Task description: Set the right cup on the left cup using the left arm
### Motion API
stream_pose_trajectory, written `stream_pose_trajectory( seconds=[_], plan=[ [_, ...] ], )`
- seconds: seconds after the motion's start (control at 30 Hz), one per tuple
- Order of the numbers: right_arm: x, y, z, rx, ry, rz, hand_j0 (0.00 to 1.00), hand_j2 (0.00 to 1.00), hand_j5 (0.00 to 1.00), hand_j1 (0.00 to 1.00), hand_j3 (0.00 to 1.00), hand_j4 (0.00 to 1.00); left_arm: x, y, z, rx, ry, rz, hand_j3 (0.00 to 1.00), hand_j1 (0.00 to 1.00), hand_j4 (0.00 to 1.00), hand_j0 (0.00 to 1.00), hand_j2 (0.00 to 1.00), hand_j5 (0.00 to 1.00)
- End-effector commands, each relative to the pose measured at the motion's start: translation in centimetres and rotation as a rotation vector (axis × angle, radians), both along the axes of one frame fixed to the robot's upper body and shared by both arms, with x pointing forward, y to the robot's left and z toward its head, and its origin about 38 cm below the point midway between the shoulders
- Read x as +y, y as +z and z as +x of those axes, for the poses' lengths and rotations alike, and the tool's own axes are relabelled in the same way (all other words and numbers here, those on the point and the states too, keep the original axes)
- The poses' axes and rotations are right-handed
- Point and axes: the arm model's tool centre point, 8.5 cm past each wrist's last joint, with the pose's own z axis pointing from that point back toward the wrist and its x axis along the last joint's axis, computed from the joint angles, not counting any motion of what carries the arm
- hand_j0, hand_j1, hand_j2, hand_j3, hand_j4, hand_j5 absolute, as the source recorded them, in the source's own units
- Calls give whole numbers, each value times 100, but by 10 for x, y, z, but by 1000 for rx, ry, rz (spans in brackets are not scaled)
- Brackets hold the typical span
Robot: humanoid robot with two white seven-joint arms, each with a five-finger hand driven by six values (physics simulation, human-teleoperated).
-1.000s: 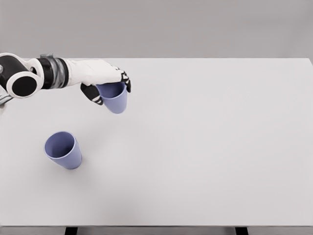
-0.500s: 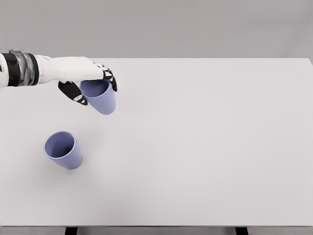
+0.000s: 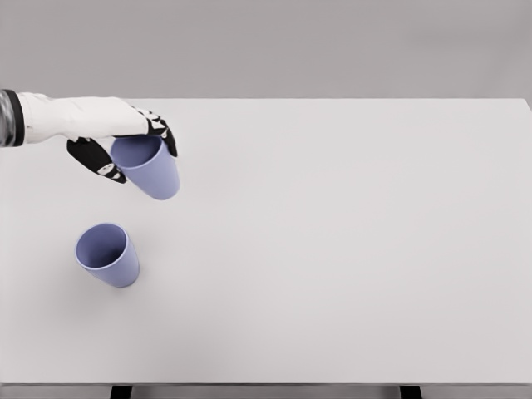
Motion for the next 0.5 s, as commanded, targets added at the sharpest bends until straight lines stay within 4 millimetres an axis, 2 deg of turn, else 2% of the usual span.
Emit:
stream_pose_trajectory(
  seconds=[0.0,0.2,0.47],
  plan=[
    [0,0,0,0,0,0,100,100,100,100,100,100,6,5,-3,-3,-2,-12,65,65,65,65,65,65],
    [0,0,0,0,0,0,100,100,100,100,100,100,19,14,-15,-30,-85,-18,65,65,65,65,65,65],
    [0,0,0,0,0,0,100,100,100,100,100,100,27,25,-32,-83,-231,-15,65,65,65,65,65,65]
  ],
)
